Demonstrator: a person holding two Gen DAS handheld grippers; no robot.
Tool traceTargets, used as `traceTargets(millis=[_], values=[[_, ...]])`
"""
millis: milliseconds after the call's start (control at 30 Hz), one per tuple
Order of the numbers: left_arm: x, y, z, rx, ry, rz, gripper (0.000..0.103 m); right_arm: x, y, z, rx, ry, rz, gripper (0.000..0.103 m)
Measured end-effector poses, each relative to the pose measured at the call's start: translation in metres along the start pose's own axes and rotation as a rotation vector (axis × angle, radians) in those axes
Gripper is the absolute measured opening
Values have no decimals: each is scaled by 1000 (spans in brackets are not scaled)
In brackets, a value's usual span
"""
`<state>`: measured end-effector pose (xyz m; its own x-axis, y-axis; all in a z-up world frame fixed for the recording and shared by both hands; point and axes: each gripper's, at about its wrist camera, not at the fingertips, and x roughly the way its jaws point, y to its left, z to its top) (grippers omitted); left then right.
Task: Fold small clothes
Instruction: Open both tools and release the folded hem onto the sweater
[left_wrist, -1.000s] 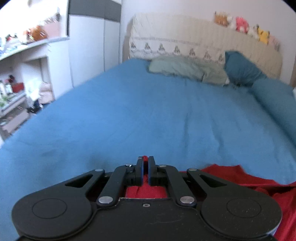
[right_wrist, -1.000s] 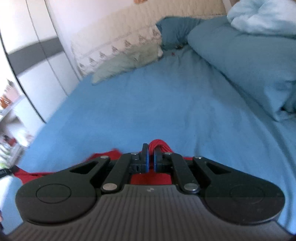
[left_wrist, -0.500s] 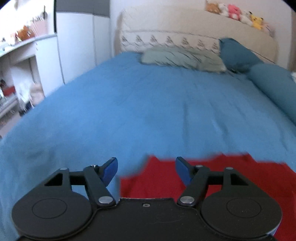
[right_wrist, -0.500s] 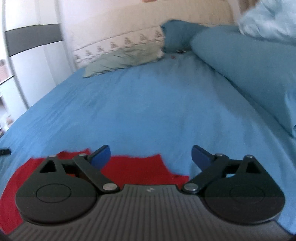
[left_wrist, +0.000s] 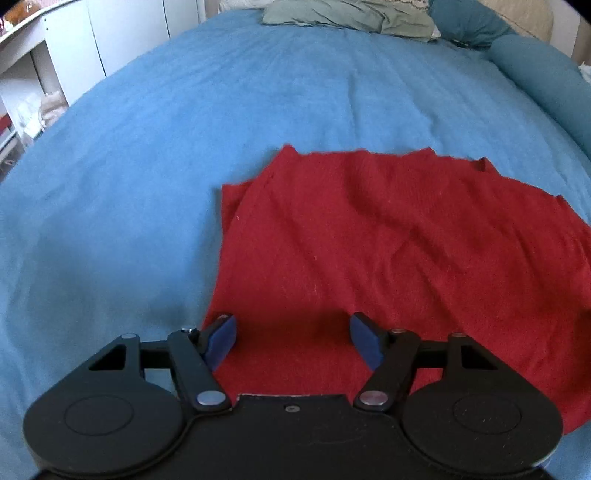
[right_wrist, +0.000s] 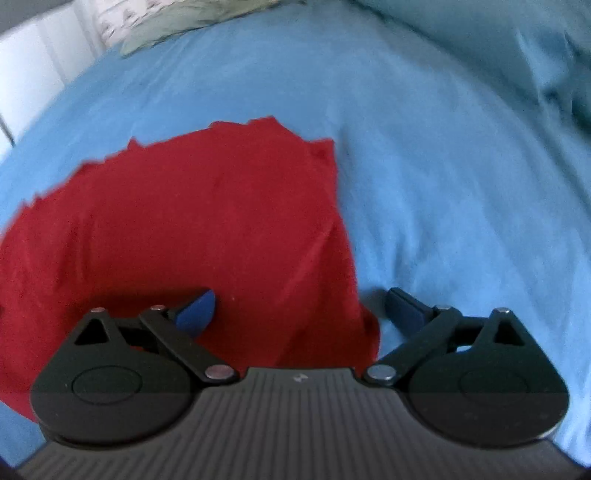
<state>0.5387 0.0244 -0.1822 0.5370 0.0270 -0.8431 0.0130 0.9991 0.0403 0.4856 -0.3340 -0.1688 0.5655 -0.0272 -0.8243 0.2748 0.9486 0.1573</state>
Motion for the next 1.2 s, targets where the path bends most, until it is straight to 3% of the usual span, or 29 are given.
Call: traceTargets(millis=[133,200,300,367,533,633,733,833,1067,1100,1133,1200], values=[[-38,-2,15,-13,-46,5,75,-33,3,8,-50,-50,18,103],[-63,-6,21,-35,-57,45,77,-57,7,15,-79,-87,22,103],[-95,-17,28,-57,-99,37,103,-85,8,25,-154,-111,14,103],[-109,-32,28,-26,-135,25,103,-97,7,27,-197,-108,19,103],[-92,-85,23,110,-91,-22,103,-97,-1,26,-186,-51,77,103],[-71,-110,14,149,-65,-75,103,-84,-5,20,-149,-21,85,103],[-53,-130,6,182,-45,-75,103,-64,-9,12,-111,9,100,103],[-36,-145,1,197,-22,-73,103,-45,-11,2,-124,43,83,85],[-6,-148,0,135,29,-60,102,-21,-20,-18,-83,43,87,75],[-1,-147,1,130,38,-53,102,-22,-18,-18,-98,42,90,67],[1,-146,1,125,45,-46,101,-22,-15,-18,-113,46,105,51],[2,-143,2,111,50,-36,99,-23,-10,-17,-131,57,119,41]])
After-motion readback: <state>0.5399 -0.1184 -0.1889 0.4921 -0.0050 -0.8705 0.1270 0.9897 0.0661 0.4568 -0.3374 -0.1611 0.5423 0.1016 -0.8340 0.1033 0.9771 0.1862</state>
